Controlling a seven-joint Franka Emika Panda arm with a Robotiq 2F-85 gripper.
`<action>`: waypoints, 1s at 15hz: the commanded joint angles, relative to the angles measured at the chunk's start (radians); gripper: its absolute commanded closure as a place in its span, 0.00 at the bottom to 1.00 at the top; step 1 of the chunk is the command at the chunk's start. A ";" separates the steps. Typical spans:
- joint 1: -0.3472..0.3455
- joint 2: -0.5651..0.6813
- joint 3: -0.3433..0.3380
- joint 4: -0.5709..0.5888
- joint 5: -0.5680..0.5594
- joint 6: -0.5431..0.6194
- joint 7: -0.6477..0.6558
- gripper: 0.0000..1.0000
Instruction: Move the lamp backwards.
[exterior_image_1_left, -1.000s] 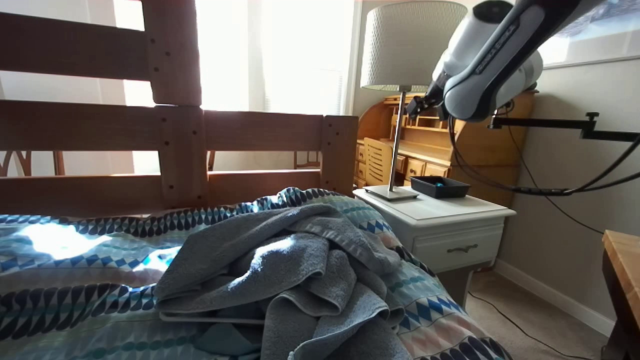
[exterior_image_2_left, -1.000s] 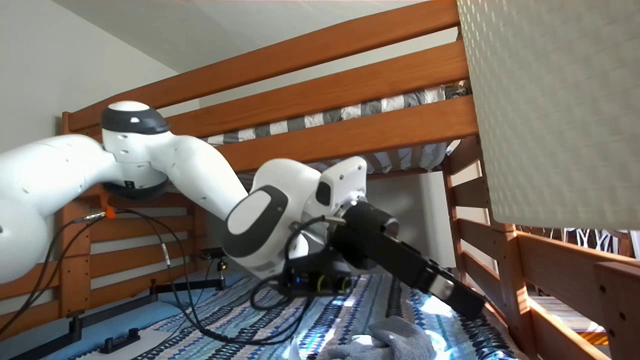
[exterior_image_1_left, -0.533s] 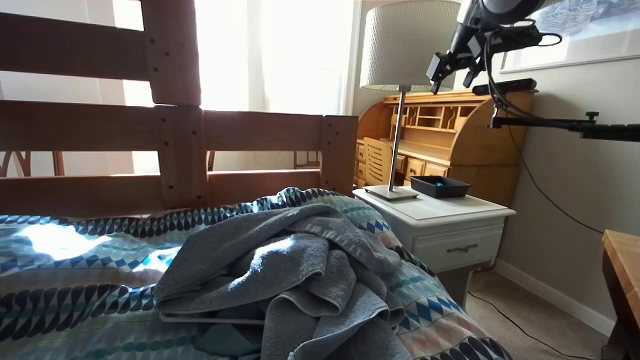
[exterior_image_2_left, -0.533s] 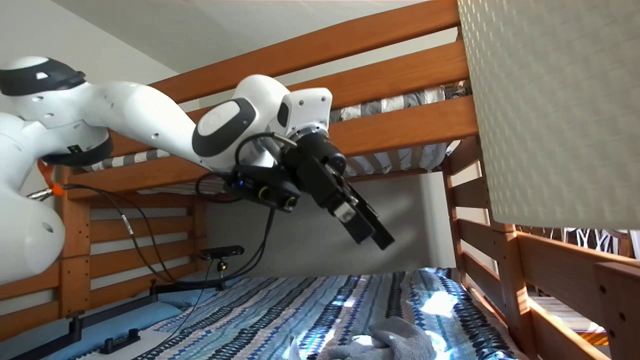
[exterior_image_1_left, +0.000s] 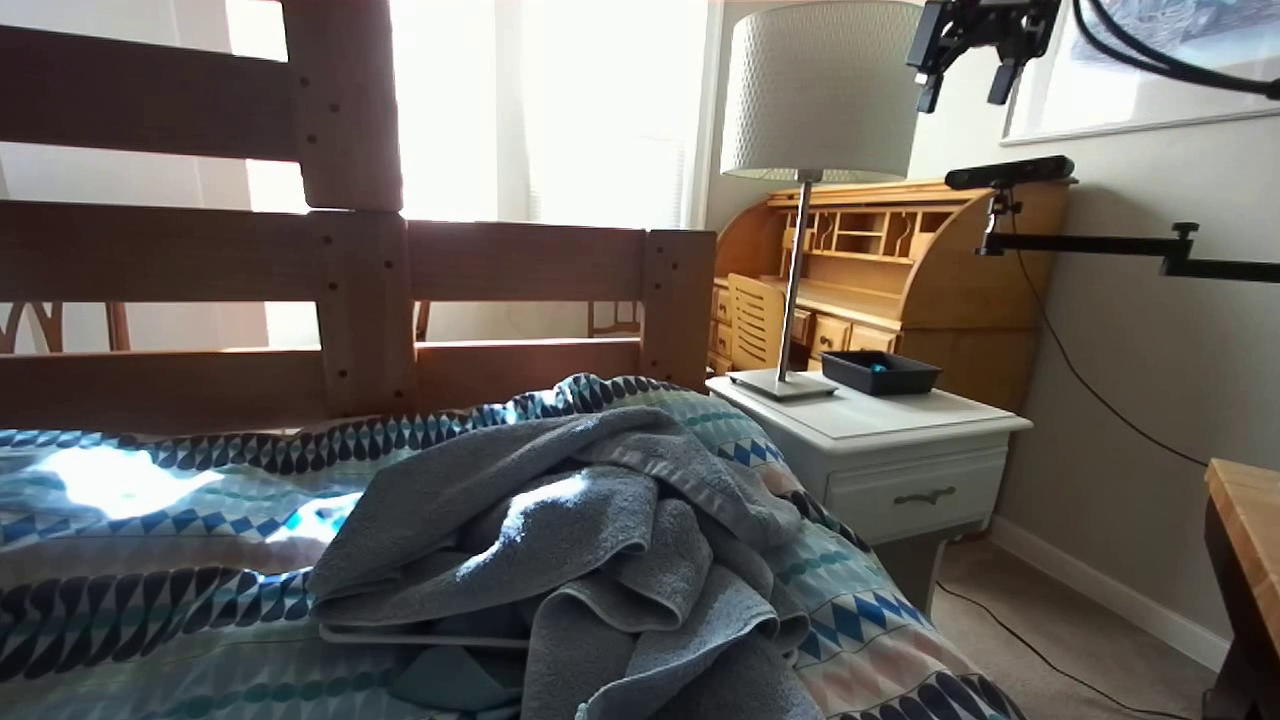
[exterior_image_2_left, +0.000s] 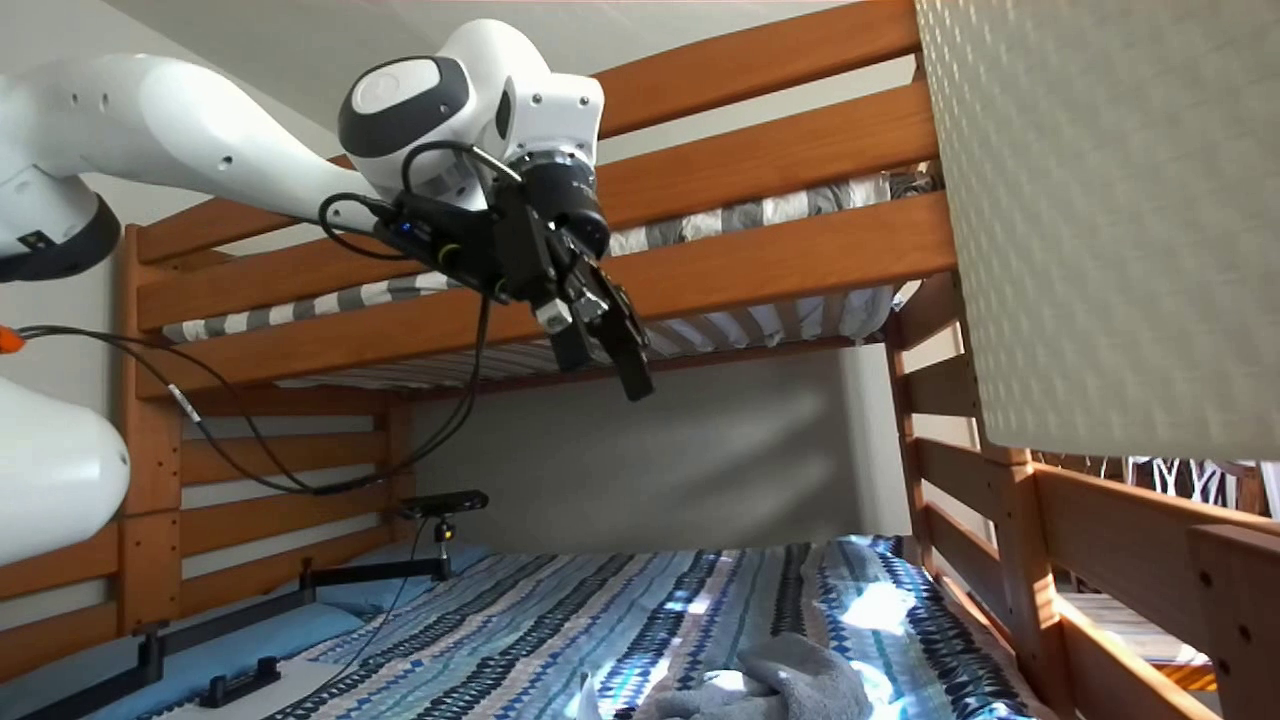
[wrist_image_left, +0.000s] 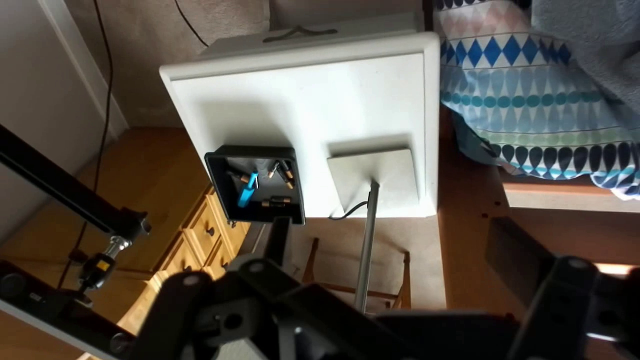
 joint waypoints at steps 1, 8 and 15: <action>0.114 0.075 -0.086 0.000 -0.111 0.010 0.087 0.00; 0.117 0.095 -0.089 0.000 -0.113 0.009 0.089 0.00; 0.117 0.095 -0.089 0.001 -0.114 0.009 0.089 0.00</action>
